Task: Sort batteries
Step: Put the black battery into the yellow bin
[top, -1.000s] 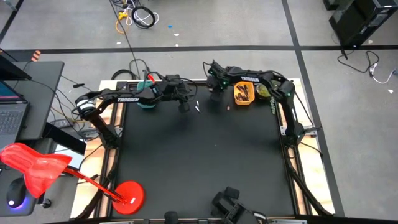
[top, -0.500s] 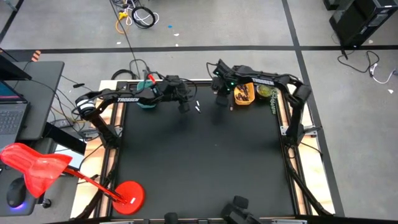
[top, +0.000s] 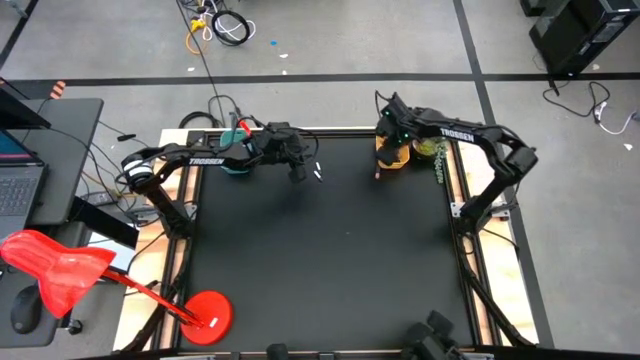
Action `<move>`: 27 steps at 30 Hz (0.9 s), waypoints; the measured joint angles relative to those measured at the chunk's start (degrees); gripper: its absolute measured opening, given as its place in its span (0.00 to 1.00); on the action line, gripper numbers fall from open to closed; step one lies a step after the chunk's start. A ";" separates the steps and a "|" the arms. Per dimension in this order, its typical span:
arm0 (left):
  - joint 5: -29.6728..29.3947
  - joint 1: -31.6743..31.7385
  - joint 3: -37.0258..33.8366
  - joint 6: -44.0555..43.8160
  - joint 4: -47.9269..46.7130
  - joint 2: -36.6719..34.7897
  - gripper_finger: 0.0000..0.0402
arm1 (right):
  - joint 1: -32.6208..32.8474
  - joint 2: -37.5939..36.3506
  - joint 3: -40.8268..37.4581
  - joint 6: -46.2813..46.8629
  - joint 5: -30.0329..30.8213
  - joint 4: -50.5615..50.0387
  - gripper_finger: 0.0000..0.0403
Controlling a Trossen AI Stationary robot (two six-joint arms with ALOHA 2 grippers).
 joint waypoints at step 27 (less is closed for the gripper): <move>0.00 0.00 0.00 -2.88 -0.63 0.00 0.35 | 17.13 -4.72 -10.54 25.60 -0.50 3.71 0.46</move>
